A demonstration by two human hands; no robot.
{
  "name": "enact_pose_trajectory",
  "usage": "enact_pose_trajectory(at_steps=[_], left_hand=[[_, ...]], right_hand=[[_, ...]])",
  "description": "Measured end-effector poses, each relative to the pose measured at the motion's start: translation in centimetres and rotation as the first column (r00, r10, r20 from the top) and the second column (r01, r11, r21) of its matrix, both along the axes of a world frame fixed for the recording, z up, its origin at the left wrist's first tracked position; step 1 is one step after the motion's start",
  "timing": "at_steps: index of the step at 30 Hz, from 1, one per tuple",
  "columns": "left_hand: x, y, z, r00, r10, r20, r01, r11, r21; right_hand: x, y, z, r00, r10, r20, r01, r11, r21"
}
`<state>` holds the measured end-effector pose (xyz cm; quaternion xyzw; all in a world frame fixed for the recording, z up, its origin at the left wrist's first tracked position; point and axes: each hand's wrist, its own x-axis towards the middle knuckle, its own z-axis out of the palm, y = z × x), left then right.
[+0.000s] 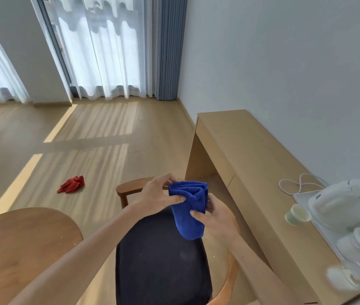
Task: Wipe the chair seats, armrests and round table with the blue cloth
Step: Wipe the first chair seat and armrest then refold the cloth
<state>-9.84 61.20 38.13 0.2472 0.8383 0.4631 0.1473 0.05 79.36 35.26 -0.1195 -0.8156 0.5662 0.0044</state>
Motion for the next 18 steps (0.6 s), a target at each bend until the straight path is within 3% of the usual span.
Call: enact_pose_trajectory(at_steps=[3,8,13,18], left_hand=[[-1.1,-1.3,-2.7,1.0,0.01,-0.003,-0.01,0.976,-0.218],[-1.6,-3.5,-9.1,0.989,0.137,0.061,-0.092,0.875,-0.476],[-0.1,-3.4,-16.9,0.959,0.255,0.126,-0.116,0.755,-0.645],[1.8,-3.2,-25.6,0.904,0.363,0.226,-0.105,0.701,-0.706]], right_hand=[[-0.1,1.1,-1.6,0.999,-0.036,0.022,0.031,0.982,0.188],[-0.3,3.8,-5.9,0.979,0.024,0.204,-0.091,0.941,0.325],[-2.1,5.7,-13.4,0.916,0.116,0.385,-0.267,0.891,0.367],[-3.9,5.8,-23.5,0.809,0.198,0.553,-0.43,0.842,0.327]])
